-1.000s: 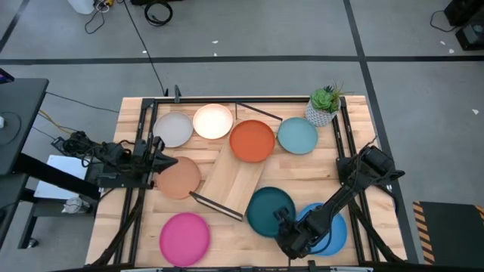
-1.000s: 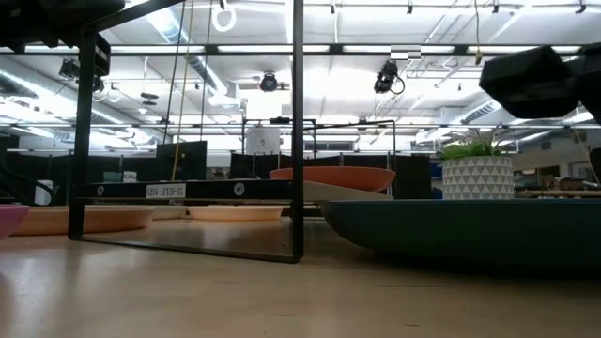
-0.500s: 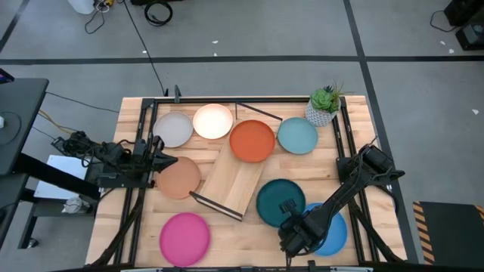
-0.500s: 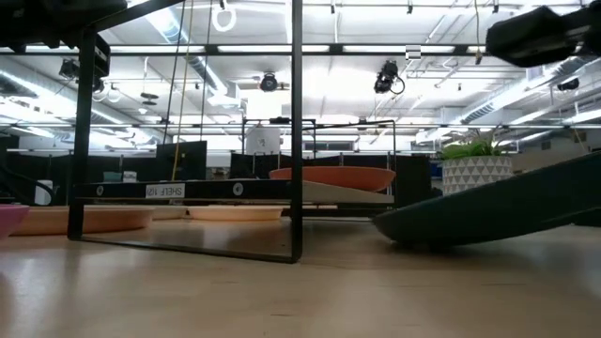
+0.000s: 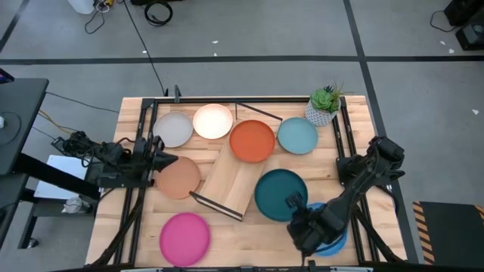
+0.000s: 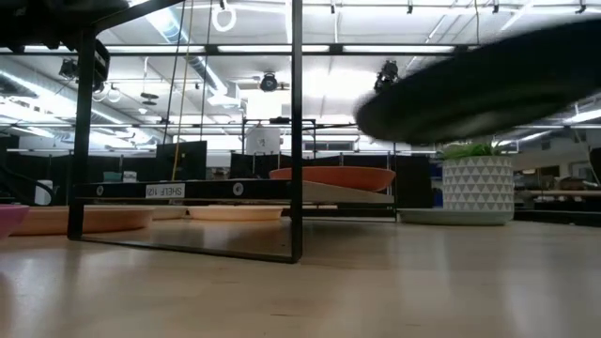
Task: Place and stack plates onto a shelf
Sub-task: Put the dark green plate on the shelf
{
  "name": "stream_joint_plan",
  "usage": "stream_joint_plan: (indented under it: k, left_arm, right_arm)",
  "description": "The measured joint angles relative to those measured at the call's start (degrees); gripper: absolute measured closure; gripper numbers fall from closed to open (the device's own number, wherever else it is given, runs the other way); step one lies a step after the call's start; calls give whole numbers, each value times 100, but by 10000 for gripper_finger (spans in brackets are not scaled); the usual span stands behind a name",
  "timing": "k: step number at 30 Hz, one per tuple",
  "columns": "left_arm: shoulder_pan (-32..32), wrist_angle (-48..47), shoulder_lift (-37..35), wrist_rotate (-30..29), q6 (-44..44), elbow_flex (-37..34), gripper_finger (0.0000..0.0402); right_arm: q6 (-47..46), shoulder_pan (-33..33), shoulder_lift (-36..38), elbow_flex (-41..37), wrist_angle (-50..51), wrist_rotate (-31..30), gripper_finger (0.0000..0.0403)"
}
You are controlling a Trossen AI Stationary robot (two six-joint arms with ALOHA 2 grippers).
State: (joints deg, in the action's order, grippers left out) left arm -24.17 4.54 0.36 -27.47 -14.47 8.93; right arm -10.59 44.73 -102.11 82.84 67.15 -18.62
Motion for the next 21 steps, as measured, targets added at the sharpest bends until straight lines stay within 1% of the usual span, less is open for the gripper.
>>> stream_joint_plan:
  k: [2, 6, 10, 11, 13, 15, 17, 21]
  left_arm:
    - [0, 1, 0, -194, -177, 0, 395]
    - [1, -1, 0, -461, -565, 0, 395]
    - [1, -1, 0, -573, -748, 0, 395]
    - [1, -1, 0, -637, -750, 0, 395]
    - [-1, -2, 0, -834, -834, 0, 395]
    - [0, 0, 0, -1072, -1050, 0, 395]
    - [1, 0, 0, -1246, -1204, 0, 395]
    - [1, -1, 0, -1342, -1225, 0, 395]
  right_arm:
    - [376, 37, 43, -4, -56, -358, 386]
    - [993, -72, 53, -229, -305, -715, 386]
    - [1834, -313, 53, -506, -1084, -1077, 386]
    - [2135, -372, 53, -558, -1322, -1072, 386]
    - [2639, -551, 53, -639, -1779, -867, 386]
    - [2982, -793, 53, -706, -2041, -571, 386]
    - [3329, -1048, 53, -752, -2354, -464, 386]
    - [3994, -1406, 53, -826, -2849, -324, 385]
